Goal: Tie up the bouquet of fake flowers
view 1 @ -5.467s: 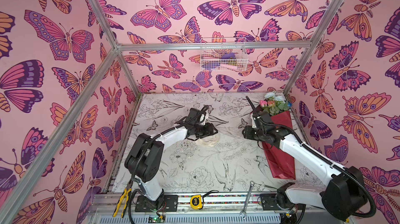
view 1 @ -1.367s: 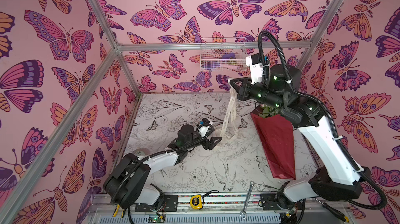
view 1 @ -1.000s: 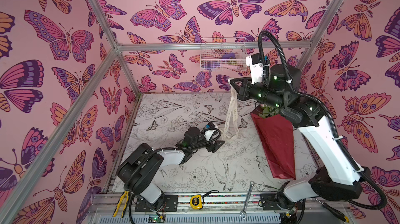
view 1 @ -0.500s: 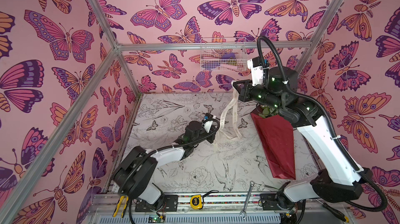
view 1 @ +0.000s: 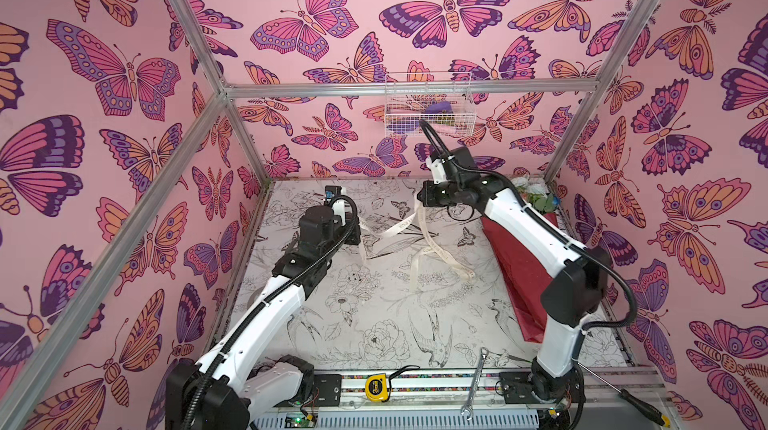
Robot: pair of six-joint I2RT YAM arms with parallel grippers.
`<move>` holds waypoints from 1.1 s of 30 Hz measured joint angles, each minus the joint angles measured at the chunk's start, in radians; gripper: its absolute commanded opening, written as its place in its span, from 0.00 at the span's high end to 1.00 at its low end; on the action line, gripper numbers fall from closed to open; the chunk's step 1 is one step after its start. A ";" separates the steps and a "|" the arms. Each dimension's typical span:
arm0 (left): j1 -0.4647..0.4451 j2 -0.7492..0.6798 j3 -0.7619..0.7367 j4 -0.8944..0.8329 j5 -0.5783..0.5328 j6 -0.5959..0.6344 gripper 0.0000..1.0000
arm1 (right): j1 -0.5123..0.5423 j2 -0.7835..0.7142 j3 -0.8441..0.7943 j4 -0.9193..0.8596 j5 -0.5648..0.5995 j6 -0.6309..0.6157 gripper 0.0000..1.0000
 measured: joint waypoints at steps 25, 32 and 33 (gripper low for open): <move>0.099 0.102 0.080 -0.146 -0.023 -0.017 1.00 | 0.266 -0.110 -0.656 0.175 0.314 0.223 0.49; 0.113 0.093 0.080 -0.148 -0.025 -0.017 1.00 | 0.267 0.043 -0.553 0.200 0.343 0.230 0.48; 0.116 0.090 0.080 -0.149 -0.026 -0.016 1.00 | 0.267 0.063 -0.531 0.200 0.352 0.230 0.51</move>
